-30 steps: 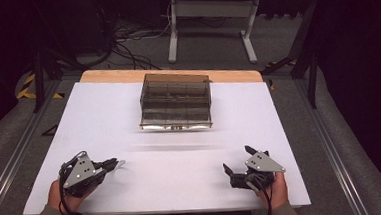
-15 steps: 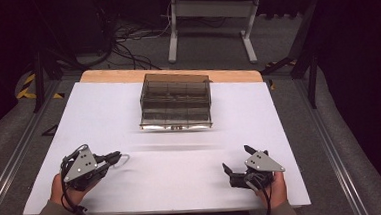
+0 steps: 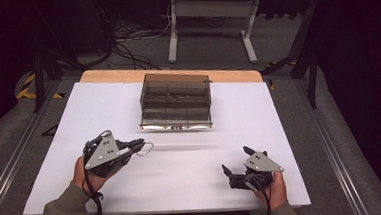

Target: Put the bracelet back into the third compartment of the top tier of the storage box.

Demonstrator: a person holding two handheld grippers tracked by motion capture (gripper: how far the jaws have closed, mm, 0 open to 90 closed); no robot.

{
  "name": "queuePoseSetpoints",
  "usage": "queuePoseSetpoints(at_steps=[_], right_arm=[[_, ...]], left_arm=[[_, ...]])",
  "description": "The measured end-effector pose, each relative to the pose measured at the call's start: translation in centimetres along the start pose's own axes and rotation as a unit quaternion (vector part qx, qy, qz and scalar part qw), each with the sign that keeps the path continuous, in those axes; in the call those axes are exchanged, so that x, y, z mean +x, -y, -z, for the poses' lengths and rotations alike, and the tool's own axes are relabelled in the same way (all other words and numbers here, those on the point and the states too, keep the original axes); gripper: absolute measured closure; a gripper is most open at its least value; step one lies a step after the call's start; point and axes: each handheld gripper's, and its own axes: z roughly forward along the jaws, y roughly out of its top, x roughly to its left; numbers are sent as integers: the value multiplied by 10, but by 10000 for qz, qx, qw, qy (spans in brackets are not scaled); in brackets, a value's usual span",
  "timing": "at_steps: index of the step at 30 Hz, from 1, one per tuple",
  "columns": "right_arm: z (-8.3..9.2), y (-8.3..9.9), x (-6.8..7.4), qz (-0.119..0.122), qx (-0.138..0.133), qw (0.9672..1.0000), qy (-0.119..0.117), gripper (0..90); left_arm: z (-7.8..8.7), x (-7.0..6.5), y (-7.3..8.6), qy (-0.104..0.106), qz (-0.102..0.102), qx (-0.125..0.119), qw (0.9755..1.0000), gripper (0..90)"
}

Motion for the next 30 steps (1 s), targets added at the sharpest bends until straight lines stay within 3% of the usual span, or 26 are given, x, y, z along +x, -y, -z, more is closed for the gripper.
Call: queuePoseSetpoints(at_steps=[4,5,18,30], right_arm=[[0,0,-1,8,-4,10000,-1,84],[0,0,-1,5,-3,10000,-10,85],[0,2,-1,13,25,10000,-19,84],[1,2,-1,8,-3,10000,-18,84]], left_arm=[[-17,6,-17,101,-32,-69,9999,859],[-20,8,-20,157,47,-115,9998,859],[-61,21,-55,194,141,-369,9990,858],[-95,28,-70,188,234,-321,9990,858]])
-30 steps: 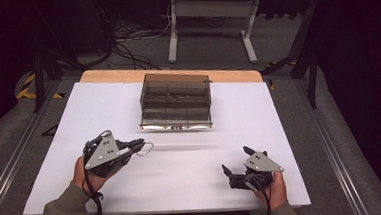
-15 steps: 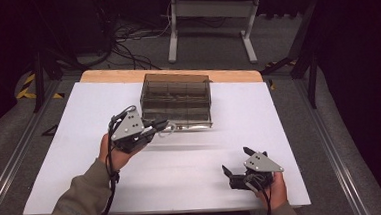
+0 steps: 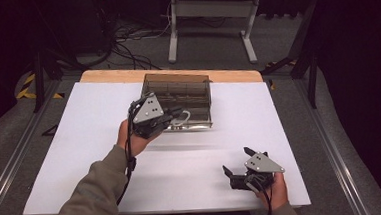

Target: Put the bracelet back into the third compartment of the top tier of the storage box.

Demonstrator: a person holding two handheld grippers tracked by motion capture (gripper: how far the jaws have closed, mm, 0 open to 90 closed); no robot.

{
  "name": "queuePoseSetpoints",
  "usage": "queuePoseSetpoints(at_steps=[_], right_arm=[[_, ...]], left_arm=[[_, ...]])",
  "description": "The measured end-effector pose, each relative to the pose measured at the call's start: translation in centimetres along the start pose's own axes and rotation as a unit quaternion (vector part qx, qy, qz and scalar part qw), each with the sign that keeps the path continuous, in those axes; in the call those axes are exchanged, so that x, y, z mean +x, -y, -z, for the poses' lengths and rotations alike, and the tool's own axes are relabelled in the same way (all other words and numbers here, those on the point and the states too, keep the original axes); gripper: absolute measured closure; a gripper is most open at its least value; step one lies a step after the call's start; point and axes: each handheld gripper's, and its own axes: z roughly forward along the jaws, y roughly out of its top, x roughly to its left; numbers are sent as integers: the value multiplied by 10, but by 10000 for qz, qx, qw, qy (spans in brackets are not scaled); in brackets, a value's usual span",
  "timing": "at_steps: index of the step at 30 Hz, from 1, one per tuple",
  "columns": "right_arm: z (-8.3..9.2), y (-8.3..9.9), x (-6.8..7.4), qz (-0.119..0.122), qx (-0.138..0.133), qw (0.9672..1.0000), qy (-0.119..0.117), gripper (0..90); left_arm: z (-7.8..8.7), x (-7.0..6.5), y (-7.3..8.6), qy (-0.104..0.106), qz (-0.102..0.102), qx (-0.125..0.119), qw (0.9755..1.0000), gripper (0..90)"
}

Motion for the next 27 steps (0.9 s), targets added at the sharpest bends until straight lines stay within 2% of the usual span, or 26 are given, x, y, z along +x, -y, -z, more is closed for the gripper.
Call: queuePoseSetpoints(at_steps=[3,5,6,11,14,16,19,27], right_arm=[[0,0,0,11,2,10000,-4,84],[0,0,0,18,10,10000,-6,84],[0,0,0,32,14,10000,-10,84],[0,1,-1,19,14,10000,-8,84],[-1,1,0,23,21,10000,-12,84],[-1,1,0,33,28,10000,-24,84],[-1,1,0,52,25,10000,-36,84],[-1,2,0,50,38,10000,-44,84]], left_arm=[[-10,4,-1,21,92,11,10000,858],[-12,5,-2,-5,68,27,10000,858],[-15,5,-2,34,132,5,9999,858],[-29,6,-7,99,109,16,9999,858],[-35,4,-7,166,185,32,9997,858],[-42,3,-8,157,122,89,9998,857],[-49,2,-6,242,230,122,9994,857],[-63,2,-1,201,241,270,9991,856]])
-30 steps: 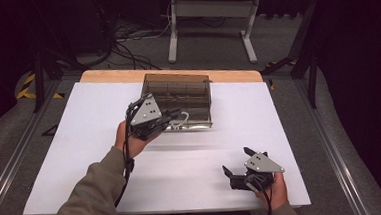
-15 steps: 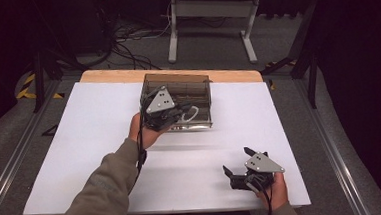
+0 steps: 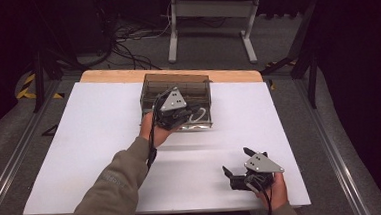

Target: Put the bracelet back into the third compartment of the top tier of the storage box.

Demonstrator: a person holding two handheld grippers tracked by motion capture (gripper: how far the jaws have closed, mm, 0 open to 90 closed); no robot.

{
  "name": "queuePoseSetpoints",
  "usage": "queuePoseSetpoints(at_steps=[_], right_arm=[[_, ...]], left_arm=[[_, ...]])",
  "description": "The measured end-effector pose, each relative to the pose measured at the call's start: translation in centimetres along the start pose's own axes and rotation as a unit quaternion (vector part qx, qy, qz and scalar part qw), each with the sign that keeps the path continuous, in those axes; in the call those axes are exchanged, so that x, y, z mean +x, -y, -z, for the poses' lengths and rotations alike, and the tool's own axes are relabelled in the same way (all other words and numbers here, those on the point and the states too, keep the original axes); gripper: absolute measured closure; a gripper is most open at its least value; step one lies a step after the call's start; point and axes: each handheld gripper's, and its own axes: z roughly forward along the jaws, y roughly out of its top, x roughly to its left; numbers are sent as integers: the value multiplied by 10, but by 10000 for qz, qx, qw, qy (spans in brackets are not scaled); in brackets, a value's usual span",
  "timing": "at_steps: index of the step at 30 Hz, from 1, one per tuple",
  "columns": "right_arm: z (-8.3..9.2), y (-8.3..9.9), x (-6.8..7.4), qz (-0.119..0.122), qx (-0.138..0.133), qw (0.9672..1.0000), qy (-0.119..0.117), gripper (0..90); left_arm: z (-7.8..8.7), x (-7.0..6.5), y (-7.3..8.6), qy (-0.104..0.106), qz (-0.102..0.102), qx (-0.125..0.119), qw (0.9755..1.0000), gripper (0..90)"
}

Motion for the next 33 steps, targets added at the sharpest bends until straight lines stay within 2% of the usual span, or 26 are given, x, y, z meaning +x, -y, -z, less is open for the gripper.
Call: queuePoseSetpoints(at_steps=[2,5,6,7,8,10,13,14,16,17,18,19,21,25,28,32,33], right_arm=[[0,0,0,10,3,10000,6,84],[-1,0,1,15,17,10000,-3,84],[-1,0,1,17,17,10000,-10,84],[0,0,1,27,11,10000,-17,85],[0,0,1,27,8,10000,-11,84],[0,0,1,20,19,10000,-9,84],[0,0,1,28,26,10000,-17,84],[0,0,1,28,26,10000,-17,84],[-1,1,1,19,30,10000,-23,84],[-1,1,1,23,32,10000,-22,84],[-1,1,1,22,33,10000,-26,84],[-1,1,1,17,34,10000,-28,84],[-1,1,1,5,40,10000,-26,84],[-1,1,0,-7,46,10000,-24,84],[-1,1,0,-5,49,10000,-28,84],[-1,2,0,4,59,10000,-31,84],[-1,2,0,-3,54,10000,-35,84]], left_arm=[[-3,0,1,17,77,-13,10000,856],[-5,-1,2,-36,21,56,10000,856],[-7,-2,2,-7,69,85,9999,855],[-7,-1,2,-121,-44,130,9998,855],[-8,-2,3,-31,76,119,9999,855],[-9,-2,4,-75,90,152,9998,853],[-10,0,4,-284,-118,223,9993,848],[-10,0,4,-284,-118,223,9993,848],[-12,-3,6,-240,31,235,9994,847],[-13,-2,6,-286,-59,272,9992,847],[-13,-2,6,-286,-59,272,9992,847],[-14,-3,6,-201,62,263,9994,847],[-15,-1,7,-317,-78,330,9989,846],[-18,-1,8,-330,-18,352,9988,843],[-19,0,8,-433,-65,374,9983,838],[-20,2,9,-452,-47,396,9982,833],[-21,1,10,-440,15,396,9982,833]])
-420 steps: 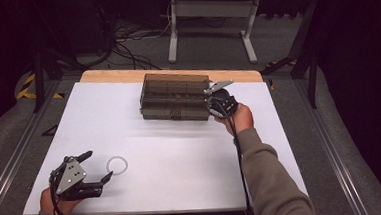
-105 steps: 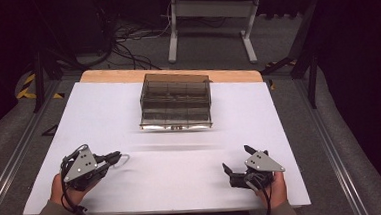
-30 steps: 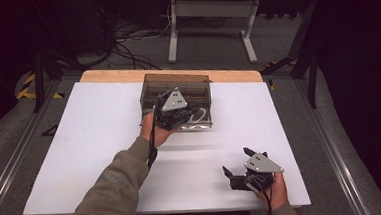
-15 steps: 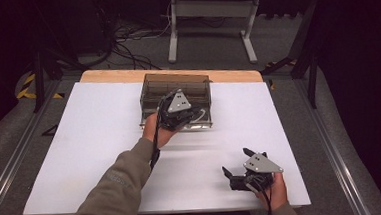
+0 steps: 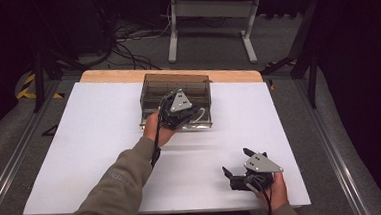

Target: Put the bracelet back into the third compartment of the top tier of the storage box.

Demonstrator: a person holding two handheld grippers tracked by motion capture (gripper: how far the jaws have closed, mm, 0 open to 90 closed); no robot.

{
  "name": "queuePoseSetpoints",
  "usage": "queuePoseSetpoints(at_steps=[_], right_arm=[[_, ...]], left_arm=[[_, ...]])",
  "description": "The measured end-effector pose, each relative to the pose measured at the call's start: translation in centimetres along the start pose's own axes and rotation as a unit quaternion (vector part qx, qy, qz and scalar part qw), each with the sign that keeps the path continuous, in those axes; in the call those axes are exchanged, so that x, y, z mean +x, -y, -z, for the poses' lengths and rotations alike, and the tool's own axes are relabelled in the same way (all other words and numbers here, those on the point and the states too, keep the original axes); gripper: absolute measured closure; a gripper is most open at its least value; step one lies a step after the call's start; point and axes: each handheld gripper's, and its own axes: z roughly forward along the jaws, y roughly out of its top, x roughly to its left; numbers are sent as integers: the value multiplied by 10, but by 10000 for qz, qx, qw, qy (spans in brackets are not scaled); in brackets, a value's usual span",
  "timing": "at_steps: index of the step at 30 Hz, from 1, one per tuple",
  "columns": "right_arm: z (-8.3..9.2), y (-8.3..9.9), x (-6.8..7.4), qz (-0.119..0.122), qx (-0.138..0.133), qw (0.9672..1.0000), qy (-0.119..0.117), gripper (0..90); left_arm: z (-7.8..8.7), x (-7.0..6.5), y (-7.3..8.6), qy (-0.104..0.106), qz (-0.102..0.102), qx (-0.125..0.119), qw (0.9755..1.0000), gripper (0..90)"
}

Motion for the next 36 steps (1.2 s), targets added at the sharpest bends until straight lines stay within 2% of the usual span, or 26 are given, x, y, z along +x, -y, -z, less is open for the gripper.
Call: queuePoseSetpoints(at_steps=[4,7,9,10,14,15,16,20,25,26,28,29,31,36], right_arm=[[0,0,0,22,23,10000,1,84],[0,0,1,38,18,10000,1,84],[0,0,1,41,22,10000,1,84],[0,0,1,43,22,10000,4,84],[0,0,1,54,7,10000,5,84],[0,0,1,54,3,10000,15,84],[0,0,1,29,-2,10000,19,84],[0,-1,2,53,1,10000,18,84],[0,-1,2,48,7,10000,14,85],[1,-1,3,45,6,10000,23,124],[2,-1,2,-1,-71,10000,-44,141],[2,-1,2,-1,-71,10000,-44,141],[3,-1,3,-39,-143,9999,-62,146],[4,-2,4,-56,-211,9998,-33,152]], left_arm=[[-1,0,0,-99,-60,11,9999,782],[0,0,0,-72,-71,7,9999,795],[2,-1,-1,-21,-5,-48,10000,830],[3,-1,-1,-95,-37,-57,9999,831],[8,-1,-1,-128,-34,-127,9998,852],[11,-1,-1,-144,-98,-124,9998,852],[12,-2,-1,-117,-51,-141,9998,852],[22,-3,2,-255,-137,-238,9993,842],[30,-5,6,-234,-214,-231,9992,777],[35,-4,8,-202,-249,-221,9992,741],[39,-5,10,-160,-274,-188,9993,711],[39,-5,10,-160,-274,-188,9993,679],[47,-7,14,-172,-446,-164,9987,606],[61,-9,21,-282,-535,-270,9978,450]])
